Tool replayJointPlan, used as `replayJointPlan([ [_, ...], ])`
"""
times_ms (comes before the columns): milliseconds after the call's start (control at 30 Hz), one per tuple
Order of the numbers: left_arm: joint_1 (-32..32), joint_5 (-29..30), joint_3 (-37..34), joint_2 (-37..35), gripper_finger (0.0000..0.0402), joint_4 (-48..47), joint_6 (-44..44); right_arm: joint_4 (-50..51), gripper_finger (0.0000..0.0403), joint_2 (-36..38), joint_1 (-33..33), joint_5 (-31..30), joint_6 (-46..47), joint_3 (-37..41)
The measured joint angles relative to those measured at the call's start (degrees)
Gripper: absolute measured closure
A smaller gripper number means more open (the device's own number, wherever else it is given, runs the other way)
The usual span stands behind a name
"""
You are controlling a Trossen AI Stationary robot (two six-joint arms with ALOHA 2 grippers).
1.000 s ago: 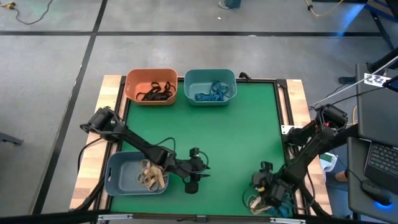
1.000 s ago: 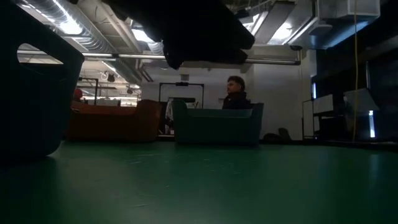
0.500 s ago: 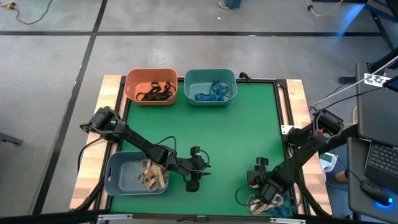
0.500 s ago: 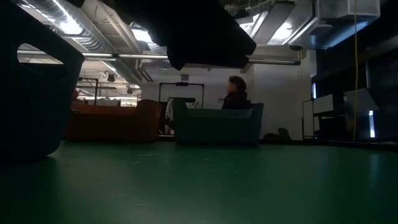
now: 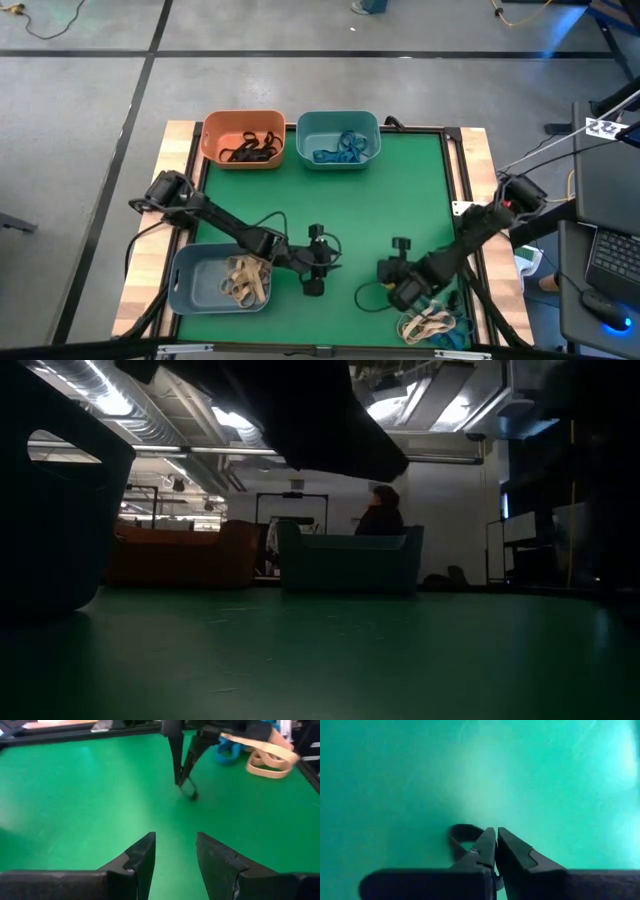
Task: Sort rubber bands into baskets
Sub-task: Put the small black rubber band into the orange bin
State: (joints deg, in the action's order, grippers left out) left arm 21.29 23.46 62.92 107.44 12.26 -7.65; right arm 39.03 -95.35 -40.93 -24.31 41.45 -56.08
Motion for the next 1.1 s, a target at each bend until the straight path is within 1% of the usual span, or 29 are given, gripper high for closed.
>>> replayJointPlan([
  [133,-1.6,0.0,0.0,0.0,0.0263,-0.6,2.1,-0.4,0.0399,0.0,3.9,-4.2,-2.8,-1.8],
  [267,-2.7,0.0,0.0,0.0,0.0263,-1.0,3.2,-0.3,0.0392,0.0,6.6,-8.7,-4.3,-2.4],
  [400,-3.2,0.0,0.0,0.0,0.0263,-1.3,3.3,-0.6,0.04,0.0,8.9,-13.2,-4.4,-3.4],
  [533,-4.1,0.0,0.0,0.7,0.0263,-1.5,3.4,-3.7,0.0398,0.0,10.1,-17.9,-5.7,-4.0],
  [633,-4.7,0.1,0.0,2.9,0.0263,-1.0,1.8,-8.0,0.0401,0.0,10.3,-18.3,-8.2,-4.0],
  [800,-5.0,1.8,0.0,5.9,0.0263,3.2,-0.5,-14.0,0.0401,0.0,10.2,-18.3,-10.6,-4.0],
  [1100,-5.0,3.4,0.0,6.5,0.0265,6.9,0.1,-21.1,0.0401,0.0,10.2,-16.5,-14.9,-4.0],
])
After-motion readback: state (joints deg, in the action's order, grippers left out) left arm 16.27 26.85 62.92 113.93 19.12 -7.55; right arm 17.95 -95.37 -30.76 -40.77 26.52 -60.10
